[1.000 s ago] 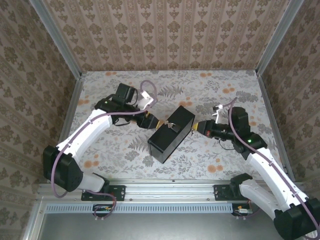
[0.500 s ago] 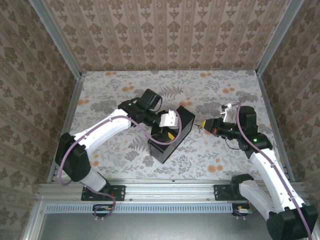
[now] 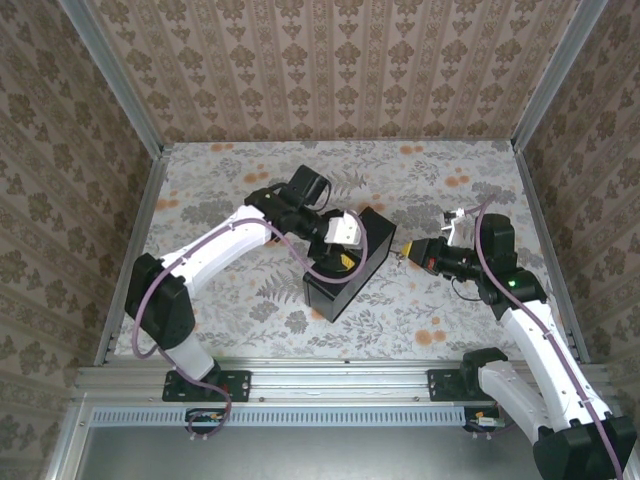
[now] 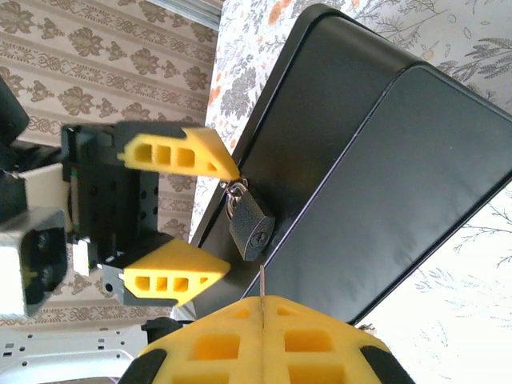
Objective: Unlock the padlock with the key
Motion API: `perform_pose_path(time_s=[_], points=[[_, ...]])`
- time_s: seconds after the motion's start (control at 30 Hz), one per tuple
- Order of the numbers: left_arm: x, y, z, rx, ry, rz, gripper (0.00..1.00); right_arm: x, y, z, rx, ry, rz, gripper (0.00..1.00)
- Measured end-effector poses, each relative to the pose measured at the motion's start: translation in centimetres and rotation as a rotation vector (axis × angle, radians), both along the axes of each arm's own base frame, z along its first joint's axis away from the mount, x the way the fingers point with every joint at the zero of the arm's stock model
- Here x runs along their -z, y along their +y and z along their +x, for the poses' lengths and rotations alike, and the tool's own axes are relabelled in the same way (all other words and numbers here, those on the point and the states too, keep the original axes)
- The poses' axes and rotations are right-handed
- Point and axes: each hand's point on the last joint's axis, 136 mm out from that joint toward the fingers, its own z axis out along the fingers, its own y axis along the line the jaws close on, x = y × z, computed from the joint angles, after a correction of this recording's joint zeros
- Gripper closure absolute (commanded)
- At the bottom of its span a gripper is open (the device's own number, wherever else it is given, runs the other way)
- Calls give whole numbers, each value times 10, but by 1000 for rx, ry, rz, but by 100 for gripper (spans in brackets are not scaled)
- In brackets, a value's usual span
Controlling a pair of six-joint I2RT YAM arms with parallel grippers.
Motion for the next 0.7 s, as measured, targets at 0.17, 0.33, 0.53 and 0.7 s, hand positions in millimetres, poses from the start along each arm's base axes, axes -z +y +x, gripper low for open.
perform_pose_path(time_s=[0.17, 0.33, 0.53, 0.7], points=[[-13, -8, 1, 26, 19, -42, 33, 4, 0, 0, 1, 13, 0, 100], [-12, -9, -1, 44, 64, -22, 32, 5, 0, 1, 1, 17, -1, 100], [10, -9, -2, 50, 129, 43, 30, 7, 0, 0, 1, 22, -1, 100], [12, -12, 1, 51, 135, 44, 32, 13, 0, -1, 1, 36, -3, 100]])
